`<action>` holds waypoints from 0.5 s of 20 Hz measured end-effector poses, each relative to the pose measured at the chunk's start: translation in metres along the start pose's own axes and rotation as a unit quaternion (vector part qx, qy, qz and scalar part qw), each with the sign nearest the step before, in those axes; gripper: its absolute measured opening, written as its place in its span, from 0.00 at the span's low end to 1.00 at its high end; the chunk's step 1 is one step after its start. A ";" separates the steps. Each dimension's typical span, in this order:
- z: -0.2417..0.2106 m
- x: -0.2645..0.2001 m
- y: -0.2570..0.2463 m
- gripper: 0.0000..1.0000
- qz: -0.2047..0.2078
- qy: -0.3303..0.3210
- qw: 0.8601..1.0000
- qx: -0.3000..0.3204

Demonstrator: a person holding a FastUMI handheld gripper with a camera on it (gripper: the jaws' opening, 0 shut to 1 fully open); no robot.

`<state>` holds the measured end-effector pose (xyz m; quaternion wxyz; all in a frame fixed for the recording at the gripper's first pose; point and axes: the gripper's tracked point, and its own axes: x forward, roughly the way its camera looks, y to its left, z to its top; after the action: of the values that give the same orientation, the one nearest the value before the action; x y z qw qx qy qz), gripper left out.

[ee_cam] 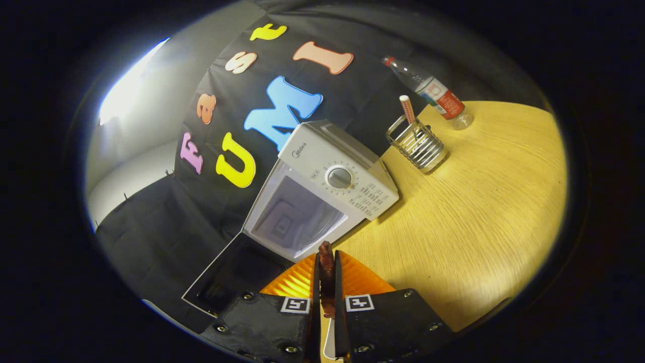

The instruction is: Open the microwave, put the food inside, and close the microwave door.

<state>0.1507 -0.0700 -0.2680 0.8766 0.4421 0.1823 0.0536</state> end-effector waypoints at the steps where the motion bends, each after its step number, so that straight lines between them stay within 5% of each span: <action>1: 0.001 0.001 0.005 0.11 -0.001 -0.002 1.000 0.000; 10: -0.009 0.051 0.086 0.11 0.017 -0.014 1.000 -0.017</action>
<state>0.2008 0.0016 -0.2189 0.8856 0.4307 0.1610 0.0654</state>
